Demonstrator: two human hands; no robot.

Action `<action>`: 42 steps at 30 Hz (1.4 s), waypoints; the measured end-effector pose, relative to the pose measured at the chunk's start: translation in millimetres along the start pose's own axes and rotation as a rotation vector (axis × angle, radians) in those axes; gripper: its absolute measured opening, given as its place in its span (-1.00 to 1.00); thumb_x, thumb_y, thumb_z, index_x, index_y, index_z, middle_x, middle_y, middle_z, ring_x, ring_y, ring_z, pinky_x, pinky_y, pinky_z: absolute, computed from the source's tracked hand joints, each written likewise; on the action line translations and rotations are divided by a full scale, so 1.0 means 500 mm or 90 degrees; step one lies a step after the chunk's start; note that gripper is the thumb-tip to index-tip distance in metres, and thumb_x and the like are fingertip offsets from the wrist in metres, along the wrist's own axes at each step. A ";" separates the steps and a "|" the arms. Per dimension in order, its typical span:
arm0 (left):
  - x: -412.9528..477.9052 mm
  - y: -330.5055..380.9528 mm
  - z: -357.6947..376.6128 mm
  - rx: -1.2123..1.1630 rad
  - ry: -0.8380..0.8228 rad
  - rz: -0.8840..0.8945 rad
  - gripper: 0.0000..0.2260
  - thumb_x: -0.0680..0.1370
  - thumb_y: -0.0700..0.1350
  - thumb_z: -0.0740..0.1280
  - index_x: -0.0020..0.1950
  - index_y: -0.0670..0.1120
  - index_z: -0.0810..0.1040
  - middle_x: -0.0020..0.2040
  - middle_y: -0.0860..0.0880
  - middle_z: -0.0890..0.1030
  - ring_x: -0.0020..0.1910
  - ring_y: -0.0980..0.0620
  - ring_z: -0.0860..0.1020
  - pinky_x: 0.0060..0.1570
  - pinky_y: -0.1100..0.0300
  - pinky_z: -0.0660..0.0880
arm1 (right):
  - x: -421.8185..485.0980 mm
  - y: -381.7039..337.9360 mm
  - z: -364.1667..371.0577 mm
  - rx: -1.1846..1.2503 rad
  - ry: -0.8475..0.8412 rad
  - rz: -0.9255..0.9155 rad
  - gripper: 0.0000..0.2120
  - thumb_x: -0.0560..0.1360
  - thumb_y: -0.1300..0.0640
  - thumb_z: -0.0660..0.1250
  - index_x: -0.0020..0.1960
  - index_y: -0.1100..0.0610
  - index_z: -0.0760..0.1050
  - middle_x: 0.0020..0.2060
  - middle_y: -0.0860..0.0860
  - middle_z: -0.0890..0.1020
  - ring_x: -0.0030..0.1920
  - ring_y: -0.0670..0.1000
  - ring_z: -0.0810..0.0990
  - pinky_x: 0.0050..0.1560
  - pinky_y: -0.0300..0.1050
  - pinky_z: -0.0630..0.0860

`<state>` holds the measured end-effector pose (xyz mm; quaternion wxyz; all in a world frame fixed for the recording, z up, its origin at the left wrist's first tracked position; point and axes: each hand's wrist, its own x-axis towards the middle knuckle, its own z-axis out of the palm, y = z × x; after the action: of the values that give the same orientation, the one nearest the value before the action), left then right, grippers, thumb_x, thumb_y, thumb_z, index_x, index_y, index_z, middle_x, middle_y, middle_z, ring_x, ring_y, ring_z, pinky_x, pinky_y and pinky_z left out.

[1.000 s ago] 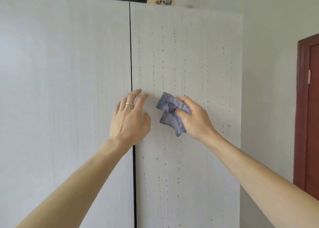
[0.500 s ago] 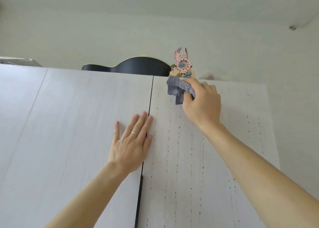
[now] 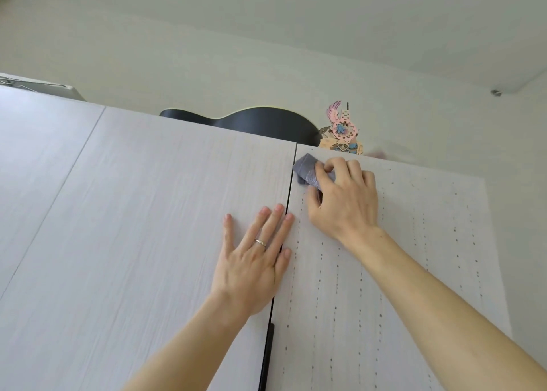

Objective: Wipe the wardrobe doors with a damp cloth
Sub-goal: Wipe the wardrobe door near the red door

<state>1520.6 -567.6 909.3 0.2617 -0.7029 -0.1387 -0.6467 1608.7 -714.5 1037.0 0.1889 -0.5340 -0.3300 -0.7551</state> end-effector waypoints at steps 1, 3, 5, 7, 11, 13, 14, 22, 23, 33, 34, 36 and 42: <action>-0.003 -0.004 0.001 -0.009 0.006 0.002 -0.48 0.68 0.10 0.01 0.63 0.00 0.19 0.63 0.04 0.19 0.57 0.03 0.21 0.43 -0.33 0.06 | -0.001 0.001 0.000 -0.017 0.003 -0.021 -0.61 0.56 -0.02 0.19 0.25 0.14 0.58 0.03 0.03 0.54 0.01 0.11 0.46 -0.12 0.02 0.34; -0.004 -0.006 0.003 -0.011 0.016 0.011 -0.48 0.67 0.10 0.02 0.63 -0.01 0.21 0.63 0.03 0.20 0.57 0.03 0.19 0.43 -0.34 0.07 | 0.013 0.020 0.008 -0.030 0.007 -0.024 -0.70 0.61 0.03 0.24 0.26 0.11 0.59 0.04 0.04 0.55 0.01 0.14 0.47 -0.15 0.03 0.36; -0.003 -0.009 0.007 -0.018 0.022 0.015 -0.48 0.67 0.09 0.02 0.62 -0.02 0.22 0.62 0.02 0.20 0.57 0.02 0.18 0.43 -0.35 0.06 | 0.041 0.032 0.012 0.010 -0.020 0.076 -0.73 0.60 0.05 0.29 0.25 0.06 0.61 0.06 0.03 0.56 0.07 0.16 0.46 -0.10 0.02 0.35; -0.003 -0.010 0.011 -0.024 0.025 0.013 -0.47 0.66 0.09 0.03 0.62 -0.03 0.21 0.63 0.02 0.20 0.57 0.02 0.17 0.44 -0.35 0.05 | 0.068 0.021 0.019 0.089 -0.041 0.181 -0.73 0.61 0.05 0.29 0.27 0.02 0.61 0.06 0.02 0.56 0.12 0.16 0.43 -0.06 -0.02 0.30; -0.003 -0.008 0.010 -0.041 0.021 0.026 -0.47 0.66 0.09 0.02 0.62 -0.03 0.22 0.63 0.02 0.20 0.57 0.02 0.20 0.44 -0.37 0.07 | 0.032 -0.046 0.026 0.139 0.013 0.097 -0.73 0.55 0.13 0.35 0.23 0.04 0.64 -0.07 0.02 0.56 -0.03 0.16 0.48 -0.18 -0.05 0.34; -0.004 -0.011 0.008 -0.045 0.015 0.027 -0.48 0.66 0.09 0.01 0.62 -0.03 0.23 0.63 0.01 0.20 0.57 0.01 0.22 0.44 -0.37 0.08 | 0.007 -0.051 0.018 0.138 0.011 0.032 -0.73 0.54 0.12 0.36 0.22 0.01 0.65 -0.07 -0.01 0.57 -0.06 0.13 0.49 -0.20 -0.02 0.40; -0.005 -0.011 0.007 -0.047 0.011 0.030 -0.47 0.66 0.09 0.01 0.62 -0.04 0.23 0.63 0.01 0.20 0.58 0.00 0.22 0.45 -0.37 0.07 | 0.005 -0.046 0.014 0.134 0.002 0.018 -0.73 0.54 0.11 0.35 0.22 -0.01 0.65 -0.05 -0.02 0.58 -0.04 0.12 0.50 -0.18 -0.01 0.41; -0.001 -0.015 0.009 -0.053 0.025 0.029 -0.48 0.65 0.09 0.02 0.60 -0.04 0.27 0.61 0.02 0.24 0.56 0.02 0.22 0.42 -0.38 0.10 | 0.094 -0.043 0.021 0.159 -0.036 0.156 -0.71 0.59 0.18 0.27 0.24 -0.04 0.62 0.13 -0.04 0.56 0.18 0.11 0.42 0.02 0.02 0.39; -0.002 -0.016 0.010 -0.053 0.030 0.030 -0.47 0.65 0.09 0.02 0.60 -0.04 0.27 0.61 0.02 0.25 0.56 0.02 0.22 0.42 -0.38 0.10 | 0.072 -0.046 0.018 0.166 -0.031 0.145 -0.69 0.57 0.20 0.29 0.23 -0.04 0.62 0.13 -0.05 0.57 0.16 0.11 0.45 0.01 0.02 0.39; -0.005 -0.013 0.012 -0.033 0.024 0.037 -0.46 0.66 0.08 0.00 0.63 -0.05 0.19 0.63 0.01 0.19 0.58 0.00 0.18 0.45 -0.39 0.04 | 0.019 0.111 -0.009 0.113 -0.051 0.211 -0.67 0.59 0.20 0.26 0.28 -0.04 0.61 0.17 -0.05 0.61 0.17 0.16 0.50 0.08 0.00 0.38; -0.006 -0.012 0.010 -0.034 0.019 0.033 -0.47 0.66 0.08 0.00 0.63 -0.04 0.19 0.63 0.02 0.19 0.58 0.00 0.17 0.45 -0.38 0.04 | 0.026 0.125 -0.009 0.110 -0.062 0.230 -0.66 0.60 0.20 0.24 0.30 -0.03 0.60 0.19 -0.04 0.60 0.18 0.16 0.49 0.09 0.01 0.40; -0.007 -0.011 0.006 -0.038 0.009 0.020 -0.47 0.67 0.08 0.00 0.63 -0.03 0.18 0.63 0.03 0.20 0.57 0.02 0.17 0.45 -0.37 0.03 | 0.025 0.130 -0.007 0.119 -0.059 0.234 -0.65 0.60 0.21 0.22 0.32 -0.02 0.58 0.20 -0.04 0.59 0.19 0.17 0.48 0.09 0.01 0.42; -0.005 0.000 0.006 -0.041 -0.007 -0.023 -0.46 0.65 0.09 0.02 0.63 0.01 0.19 0.62 0.05 0.21 0.57 0.02 0.19 0.48 -0.35 -0.03 | -0.060 0.077 0.001 0.143 0.004 0.079 -0.66 0.50 0.20 0.29 0.21 0.02 0.64 0.09 -0.02 0.63 0.03 0.13 0.53 -0.08 -0.02 0.46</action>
<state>1522.9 -565.7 906.9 0.2266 -0.7121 -0.1318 -0.6513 1644.5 -743.4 1020.4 0.2951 -0.5266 -0.3780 -0.7019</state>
